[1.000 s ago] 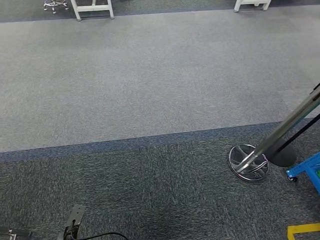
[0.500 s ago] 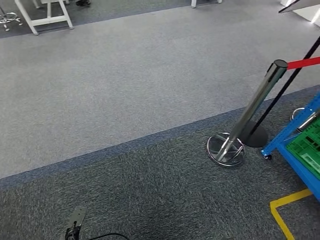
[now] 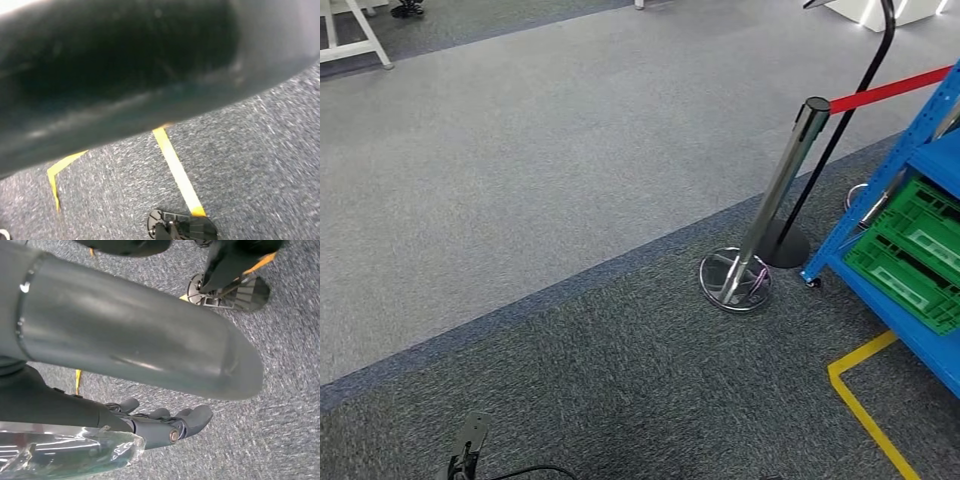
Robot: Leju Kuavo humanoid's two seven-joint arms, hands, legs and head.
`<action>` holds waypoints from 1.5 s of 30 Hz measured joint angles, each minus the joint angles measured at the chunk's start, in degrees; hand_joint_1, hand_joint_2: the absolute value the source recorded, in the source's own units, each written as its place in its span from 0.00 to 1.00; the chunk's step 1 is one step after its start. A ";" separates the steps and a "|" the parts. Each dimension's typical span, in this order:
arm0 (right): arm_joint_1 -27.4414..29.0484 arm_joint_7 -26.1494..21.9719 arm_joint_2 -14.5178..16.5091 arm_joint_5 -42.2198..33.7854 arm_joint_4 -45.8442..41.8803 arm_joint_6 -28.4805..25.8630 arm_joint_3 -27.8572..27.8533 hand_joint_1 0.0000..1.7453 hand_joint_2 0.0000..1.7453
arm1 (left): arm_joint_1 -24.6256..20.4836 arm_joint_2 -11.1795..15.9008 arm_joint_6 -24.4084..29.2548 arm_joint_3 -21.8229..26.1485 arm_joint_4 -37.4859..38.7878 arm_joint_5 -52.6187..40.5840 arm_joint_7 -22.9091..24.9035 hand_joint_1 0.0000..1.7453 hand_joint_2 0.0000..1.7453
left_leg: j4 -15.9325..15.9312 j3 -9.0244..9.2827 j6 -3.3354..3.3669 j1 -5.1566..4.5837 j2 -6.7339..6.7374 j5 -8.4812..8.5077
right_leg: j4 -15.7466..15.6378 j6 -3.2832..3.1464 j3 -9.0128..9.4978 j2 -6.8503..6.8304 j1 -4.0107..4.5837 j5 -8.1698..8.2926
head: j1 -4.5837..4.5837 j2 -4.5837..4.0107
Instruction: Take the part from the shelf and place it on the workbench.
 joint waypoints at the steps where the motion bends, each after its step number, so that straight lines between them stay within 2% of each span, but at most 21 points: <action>1: -0.12 -0.02 0.00 0.20 0.00 0.02 0.01 0.00 0.00 | 0.00 0.00 -0.03 0.01 0.00 -0.01 0.00 0.00 0.00 | 0.03 0.22 -0.31 -0.14 0.49 -0.19 | -2.34 -0.18 1.40 -0.75 0.08 0.70 | -0.11 0.00; 2: -0.21 -0.03 0.00 0.39 0.00 0.04 0.01 0.00 0.00 | -0.04 0.01 -0.05 0.02 0.00 -0.02 0.00 0.00 0.00 | 0.02 0.39 -0.62 -0.27 0.93 -0.30 | -3.27 -0.43 1.94 -1.02 0.21 0.85 | -0.21 0.00; 5: -0.10 -0.05 -0.02 0.58 0.00 0.07 0.01 0.00 0.00 | -0.25 0.01 -0.07 0.04 0.00 -0.07 0.00 0.00 0.00 | -0.24 0.78 -1.28 -0.16 2.11 -0.29 | -3.30 -1.29 1.67 0.46 0.49 0.98 | -0.32 0.00; 11: -0.04 -0.03 -0.02 0.58 -0.01 0.06 -0.01 0.00 0.00 | -0.31 -0.01 -0.07 0.06 0.00 -0.07 0.00 0.00 0.00 | -0.27 0.85 -1.55 -0.05 2.26 -0.43 | -3.49 -1.63 1.75 0.92 0.39 1.10 | -0.30 0.00; 14: -0.07 -0.03 -0.03 0.60 -0.01 0.05 -0.04 0.00 0.00 | -0.36 -0.01 -0.07 0.08 0.00 -0.08 -0.02 0.00 0.00 | 2.38 -0.30 -1.94 0.25 -0.61 -2.23 | -3.75 -2.21 1.90 1.91 0.05 1.31 | -0.56 0.01; 15: -0.09 -0.02 -0.05 0.62 -0.02 0.08 -0.06 0.00 0.00 | -0.30 0.01 -0.09 0.13 0.00 -0.08 -0.04 0.00 0.00 | 6.15 -2.33 -1.97 0.29 -2.04 -3.38 | -3.76 -2.44 1.90 3.24 0.02 1.33 | -0.73 0.01; 17: -0.19 0.01 -0.07 0.69 -0.01 0.21 -0.12 0.00 0.00 | -0.17 0.07 -0.17 0.28 0.00 -0.13 -0.11 0.00 0.00 | 8.04 -3.95 -1.73 0.35 -4.89 -2.47 | -3.77 -2.66 1.93 6.64 -0.07 1.42 | -0.98 0.02; 19: -0.22 0.03 -0.08 0.74 -0.01 0.31 -0.15 0.00 0.00 | -0.20 0.13 -0.26 0.39 0.00 -0.17 -0.16 0.00 0.00 | 2.20 -1.79 -1.34 0.46 -7.43 0.61 | -3.62 -2.18 1.73 9.15 -0.01 1.52 | -1.01 0.01; 20: -0.20 0.03 -0.08 0.74 -0.02 0.32 -0.15 0.00 0.00 | -0.25 0.14 -0.28 0.40 0.00 -0.17 -0.17 0.00 0.00 | 0.52 -1.10 -1.23 0.46 -8.24 0.88 | -3.67 -1.84 1.55 9.72 -0.04 1.60 | -1.00 0.01; 22: 0.05 0.04 -0.09 0.74 -0.01 0.31 -0.15 0.00 0.00 | -0.37 0.04 -0.31 0.45 0.00 -0.21 -0.17 0.00 0.00 | -0.17 -0.89 -0.86 0.38 -7.78 0.85 | -4.06 -1.02 1.17 10.79 -0.21 1.87 | -0.99 0.00; 23: 0.25 0.04 -0.10 0.74 -0.01 0.28 -0.15 0.00 0.00 | -0.44 -0.02 -0.31 0.49 0.00 -0.27 -0.17 0.00 0.00 | -0.33 -0.81 -0.54 0.40 -7.21 0.99 | -4.06 -0.69 0.97 10.45 -0.24 1.85 | -0.98 0.00; 25: 0.40 0.04 -0.14 0.75 0.00 0.24 -0.15 0.00 0.00 | -0.48 -0.08 -0.31 0.58 0.00 -0.42 -0.21 0.00 0.00 | -0.65 -0.65 0.20 0.51 -5.92 1.16 | -1.68 -0.21 -0.43 7.37 -0.09 0.24 | -0.63 0.00; 27: 0.12 0.03 -0.15 0.76 0.00 0.22 -0.14 0.00 0.00 | -0.30 0.02 -0.32 0.67 0.00 -0.50 -0.24 0.00 0.00 | -0.68 -0.53 0.66 0.31 -4.45 1.00 | 5.25 0.09 -3.72 3.82 -0.04 -3.43 | -0.27 0.00; 29: -0.07 0.01 -0.14 0.77 0.00 0.23 -0.13 0.00 0.00 | -0.16 0.02 -0.37 0.73 0.00 -0.51 -0.26 0.00 0.00 | -0.66 -0.40 0.79 0.11 -2.79 0.79 | 11.41 0.38 -6.66 2.95 -0.14 -5.62 | -0.26 0.00; 30: -0.04 0.01 -0.14 0.78 0.00 0.24 -0.13 0.00 0.00 | -0.16 0.01 -0.39 0.73 0.00 -0.50 -0.28 0.00 0.00 | -0.65 -0.27 0.75 0.09 -2.05 0.65 | 11.62 0.46 -6.65 2.83 -0.15 -5.13 | -0.25 0.00; 33: -0.05 0.03 -0.15 0.80 0.00 0.25 -0.15 0.00 0.00 | -0.19 0.00 -0.42 0.76 0.00 -0.50 -0.34 0.00 0.00 | -0.60 0.61 0.16 -0.08 -0.14 -0.02 | 1.79 0.31 -0.95 0.36 0.03 -0.31 | -0.20 0.00; 35: -0.28 0.03 -0.14 0.83 0.00 0.26 -0.14 0.00 0.00 | -0.22 0.01 -0.42 0.77 0.00 -0.49 -0.35 0.00 0.00 | -0.50 1.12 -0.43 -0.45 0.89 -0.44 | -2.90 -0.35 1.82 -1.40 0.26 0.98 | -0.29 0.00; 38: -0.22 0.07 -0.13 1.08 0.00 0.25 -0.15 0.00 0.00 | -0.36 0.02 -0.41 0.79 0.00 -0.48 -0.37 0.00 0.00 | -0.65 1.53 -1.21 -0.45 2.11 -0.68 | -3.44 -1.59 1.89 0.01 0.36 1.01 | -0.35 0.00; 40: -0.14 0.12 -0.14 1.45 0.00 0.23 -0.17 0.00 0.00 | -0.48 0.02 -0.39 0.81 0.00 -0.48 -0.45 0.00 0.00 | 1.33 0.83 -1.76 -0.18 0.38 -2.27 | -3.75 -2.32 1.96 1.34 0.11 1.20 | -0.52 0.00; 43: -0.40 0.15 -0.14 1.64 0.00 0.22 -0.18 0.00 0.00 | -0.32 -0.02 -0.39 0.81 0.01 -0.48 -0.52 0.00 0.00 | 11.79 -4.29 -2.13 -0.02 -3.27 -7.20 | -3.88 -2.96 1.95 3.56 -0.12 1.31 | -0.98 0.00; 45: -0.33 0.18 -0.14 1.64 0.00 0.22 -0.18 0.00 0.00 | -0.17 -0.04 -0.41 0.82 0.02 -0.48 -0.52 0.00 0.00 | 15.58 -6.67 -2.09 -0.01 -3.78 -7.40 | -3.88 -3.03 1.99 5.25 -0.11 1.30 | -1.06 0.01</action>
